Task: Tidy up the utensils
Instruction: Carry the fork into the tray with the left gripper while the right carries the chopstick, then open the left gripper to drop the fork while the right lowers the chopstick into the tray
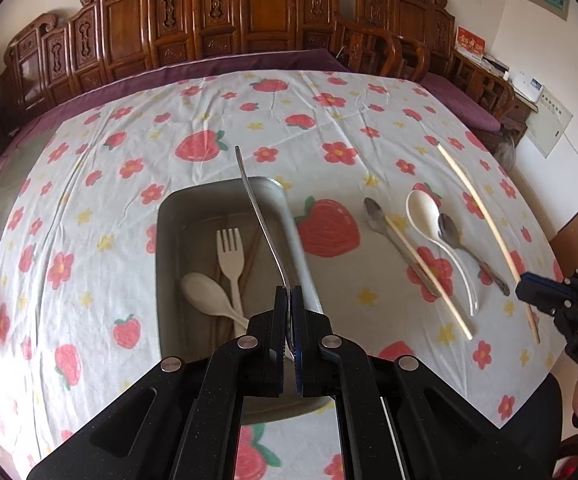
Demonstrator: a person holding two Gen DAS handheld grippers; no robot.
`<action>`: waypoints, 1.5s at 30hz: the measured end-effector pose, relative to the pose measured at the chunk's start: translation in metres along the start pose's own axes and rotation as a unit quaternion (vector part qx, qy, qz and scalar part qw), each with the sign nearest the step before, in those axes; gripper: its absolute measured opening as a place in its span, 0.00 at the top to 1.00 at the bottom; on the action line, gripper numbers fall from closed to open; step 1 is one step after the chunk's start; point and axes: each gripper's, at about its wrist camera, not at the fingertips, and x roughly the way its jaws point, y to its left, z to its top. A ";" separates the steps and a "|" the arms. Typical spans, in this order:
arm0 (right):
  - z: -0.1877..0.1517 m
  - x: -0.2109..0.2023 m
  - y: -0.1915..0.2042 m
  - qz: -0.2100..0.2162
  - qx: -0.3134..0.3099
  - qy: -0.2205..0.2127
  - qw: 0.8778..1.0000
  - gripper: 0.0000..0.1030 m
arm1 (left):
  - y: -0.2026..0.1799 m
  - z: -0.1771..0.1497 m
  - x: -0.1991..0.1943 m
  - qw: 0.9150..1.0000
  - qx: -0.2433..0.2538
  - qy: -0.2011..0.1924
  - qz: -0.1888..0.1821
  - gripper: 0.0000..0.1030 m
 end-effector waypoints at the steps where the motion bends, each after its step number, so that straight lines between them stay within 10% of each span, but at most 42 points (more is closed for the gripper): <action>1: 0.005 0.002 0.005 0.002 -0.001 0.001 1.000 0.94 | 0.004 0.000 0.001 1.000 0.000 0.003 -0.001 0.98; 25: 0.060 0.056 0.080 0.029 -0.022 0.048 0.998 0.94 | 0.064 -0.006 0.031 0.998 0.021 0.055 -0.024 0.97; 45: 0.055 0.104 0.117 0.058 0.016 0.065 0.996 0.94 | 0.109 -0.024 -0.047 0.996 -0.078 -0.042 0.013 0.87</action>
